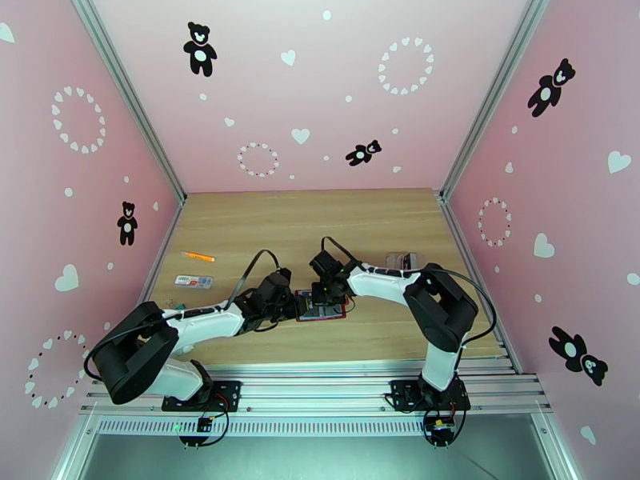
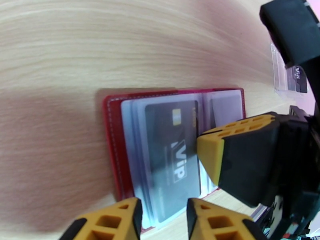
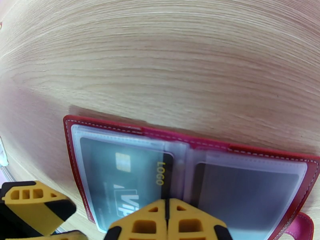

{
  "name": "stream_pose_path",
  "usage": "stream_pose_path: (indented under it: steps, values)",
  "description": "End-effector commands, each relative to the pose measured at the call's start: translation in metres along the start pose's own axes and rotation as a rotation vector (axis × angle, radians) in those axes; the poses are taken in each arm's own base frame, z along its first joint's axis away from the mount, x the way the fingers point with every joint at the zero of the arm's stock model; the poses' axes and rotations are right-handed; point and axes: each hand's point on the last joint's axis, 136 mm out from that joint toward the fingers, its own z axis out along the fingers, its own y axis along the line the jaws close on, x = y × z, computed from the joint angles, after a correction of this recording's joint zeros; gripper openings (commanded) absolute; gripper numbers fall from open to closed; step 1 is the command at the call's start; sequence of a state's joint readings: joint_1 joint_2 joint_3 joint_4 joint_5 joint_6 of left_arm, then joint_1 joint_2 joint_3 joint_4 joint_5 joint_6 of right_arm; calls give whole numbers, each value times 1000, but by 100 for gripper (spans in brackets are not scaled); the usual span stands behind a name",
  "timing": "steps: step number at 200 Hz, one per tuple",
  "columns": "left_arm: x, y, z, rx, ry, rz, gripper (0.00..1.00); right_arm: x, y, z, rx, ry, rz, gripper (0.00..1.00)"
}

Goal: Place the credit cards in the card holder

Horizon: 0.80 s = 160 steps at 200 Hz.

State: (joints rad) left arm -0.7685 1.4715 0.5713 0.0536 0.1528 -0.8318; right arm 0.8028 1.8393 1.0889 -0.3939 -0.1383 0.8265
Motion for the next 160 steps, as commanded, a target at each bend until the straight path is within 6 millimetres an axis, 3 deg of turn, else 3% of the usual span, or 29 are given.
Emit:
stream_pose_path:
  steps: [1,96,160]
  values:
    - [-3,-14,4,48,7,19,35,18,-22,18,67,60,5,1]
    - [-2,-17,10,59,25,19,35,18,-20,17,60,64,2,1]
    - [-4,-31,6,116,26,22,35,11,-11,1,21,17,-6,2]
